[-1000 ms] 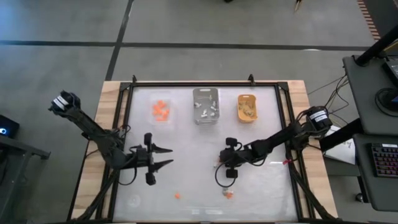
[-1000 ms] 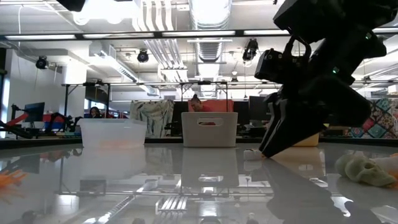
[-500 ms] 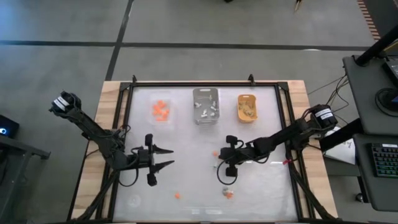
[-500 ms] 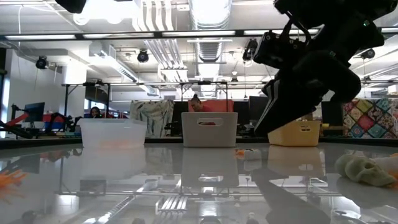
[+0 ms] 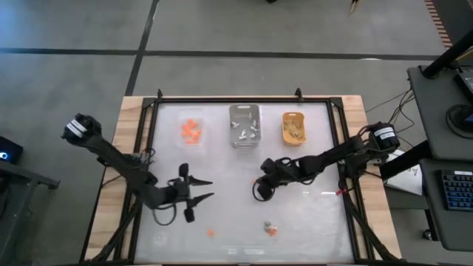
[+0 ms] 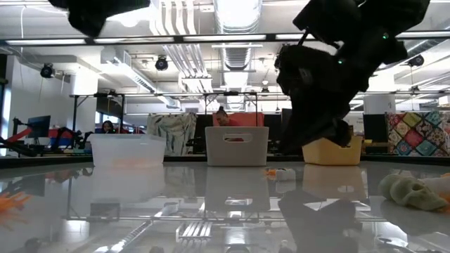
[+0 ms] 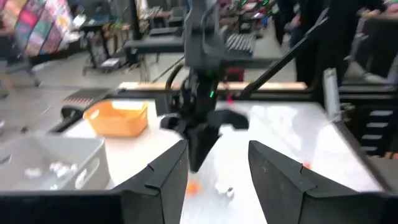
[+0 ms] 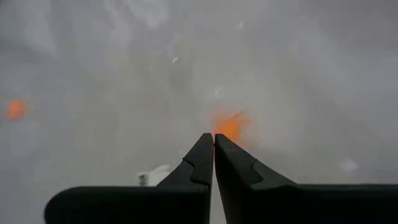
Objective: Sort Halloween decoration
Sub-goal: Put the orange spider toy into the transparent white bin
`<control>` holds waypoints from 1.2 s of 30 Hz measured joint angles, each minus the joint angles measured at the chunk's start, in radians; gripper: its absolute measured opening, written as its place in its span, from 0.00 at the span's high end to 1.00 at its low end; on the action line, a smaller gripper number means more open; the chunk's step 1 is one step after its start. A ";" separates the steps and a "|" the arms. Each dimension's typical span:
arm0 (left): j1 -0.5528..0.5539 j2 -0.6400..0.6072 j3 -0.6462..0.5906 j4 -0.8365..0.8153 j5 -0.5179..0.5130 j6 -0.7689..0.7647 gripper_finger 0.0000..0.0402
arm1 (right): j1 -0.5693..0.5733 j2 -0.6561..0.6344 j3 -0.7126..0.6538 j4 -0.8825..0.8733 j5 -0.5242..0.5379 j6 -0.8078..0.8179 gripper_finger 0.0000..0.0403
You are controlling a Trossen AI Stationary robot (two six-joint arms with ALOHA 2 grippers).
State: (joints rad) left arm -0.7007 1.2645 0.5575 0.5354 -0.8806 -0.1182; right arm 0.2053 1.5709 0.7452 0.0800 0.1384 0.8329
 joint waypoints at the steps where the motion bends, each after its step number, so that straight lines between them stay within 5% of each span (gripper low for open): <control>1: 0.014 0.025 0.003 0.001 0.003 -0.020 0.63 | -0.005 0.000 0.000 0.001 -0.038 0.027 0.98; 11: 0.213 0.285 0.083 0.004 0.243 -0.045 0.98 | -0.011 -0.005 0.001 -0.030 -0.117 0.117 0.98; 16: 0.287 0.433 0.147 0.004 0.252 0.022 0.99 | -0.018 -0.012 0.001 -0.046 -0.121 0.083 0.98; 26: 0.382 0.670 0.302 0.007 0.490 0.110 1.00 | -0.063 -0.012 0.001 -0.047 -0.121 0.227 0.98; 36: 0.423 0.745 0.320 0.122 0.501 0.136 1.00 | -0.055 -0.011 0.001 -0.076 -0.113 0.274 0.96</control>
State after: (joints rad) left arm -0.2773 2.0090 0.8776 0.6572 -0.3794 0.0177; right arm 0.1505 1.5600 0.7464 0.0044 0.0257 1.1066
